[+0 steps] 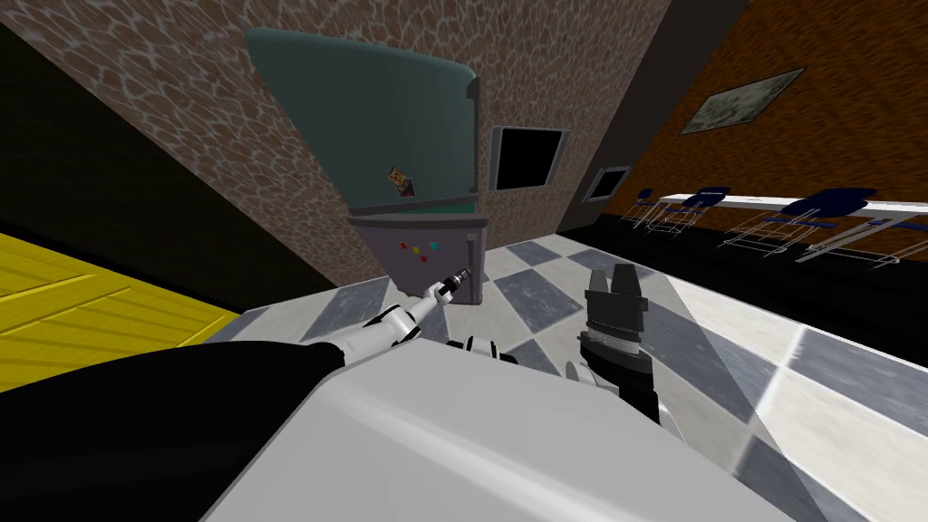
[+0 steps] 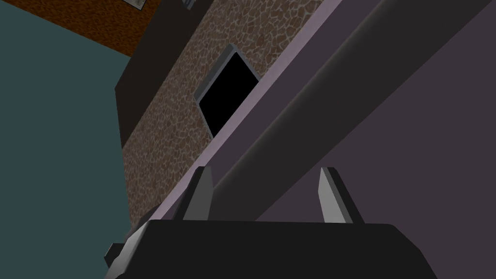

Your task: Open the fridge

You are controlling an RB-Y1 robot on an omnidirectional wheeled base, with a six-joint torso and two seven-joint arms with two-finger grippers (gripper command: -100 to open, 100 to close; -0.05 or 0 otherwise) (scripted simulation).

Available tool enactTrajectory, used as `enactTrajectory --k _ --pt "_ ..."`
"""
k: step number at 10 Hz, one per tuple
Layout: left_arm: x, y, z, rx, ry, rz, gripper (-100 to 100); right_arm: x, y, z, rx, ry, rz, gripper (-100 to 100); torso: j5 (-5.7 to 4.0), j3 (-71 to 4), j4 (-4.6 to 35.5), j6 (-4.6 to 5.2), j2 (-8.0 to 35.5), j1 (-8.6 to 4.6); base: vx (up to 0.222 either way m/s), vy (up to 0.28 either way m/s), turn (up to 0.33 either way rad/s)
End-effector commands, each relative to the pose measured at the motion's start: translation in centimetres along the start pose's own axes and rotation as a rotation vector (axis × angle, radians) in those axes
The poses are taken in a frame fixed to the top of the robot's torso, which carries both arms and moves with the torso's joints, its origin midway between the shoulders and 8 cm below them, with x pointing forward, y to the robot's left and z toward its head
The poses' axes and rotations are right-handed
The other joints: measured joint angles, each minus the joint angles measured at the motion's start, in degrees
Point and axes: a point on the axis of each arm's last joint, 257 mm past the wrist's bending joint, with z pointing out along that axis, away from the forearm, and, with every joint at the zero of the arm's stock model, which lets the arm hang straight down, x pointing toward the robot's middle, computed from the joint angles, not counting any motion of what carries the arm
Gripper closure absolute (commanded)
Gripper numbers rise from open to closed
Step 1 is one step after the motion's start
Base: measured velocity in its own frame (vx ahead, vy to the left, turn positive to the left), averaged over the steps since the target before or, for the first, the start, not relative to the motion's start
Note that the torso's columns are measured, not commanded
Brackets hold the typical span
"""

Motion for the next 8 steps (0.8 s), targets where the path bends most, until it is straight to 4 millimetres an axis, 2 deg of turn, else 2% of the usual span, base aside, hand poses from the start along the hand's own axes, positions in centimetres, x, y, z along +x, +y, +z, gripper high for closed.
enactTrajectory --k 1,3,4,7,8 --pt "0.2 -1.2 0.3 0.03 0.012 -0.002 100 0.0 0.0 0.0 0.0 0.0 0.0 0 0.02 0.0 0.0 0.07 0.1 0.02 -0.211 0.134 -0.045" --pt "1.7 -3.2 0.6 0.08 0.05 -0.003 100 0.0 0.0 0.0 0.0 0.0 0.0 0 0.03 0.0 0.0 0.04 0.1 0.13 -0.245 0.194 -0.074" --pt "1.7 -3.2 0.6 0.08 0.05 -0.003 100 0.0 0.0 0.0 0.0 0.0 0.0 0 0.08 0.2 0.0 0.16 0.3 0.14 -0.233 0.182 -0.052" --pt "3.3 -5.3 0.7 0.129 0.09 -0.005 100 0.0 0.0 0.0 0.0 0.0 0.0 0 0.01 0.0 0.0 0.2 0.1 -0.19 -0.23 0.151 -0.036" --pt "3.2 -4.3 0.5 0.104 0.086 0.002 100 0.0 0.0 0.0 0.0 0.0 0.0 0 0.05 0.1 0.0 0.36 0.2 -0.12 -0.117 0.087 -0.031"
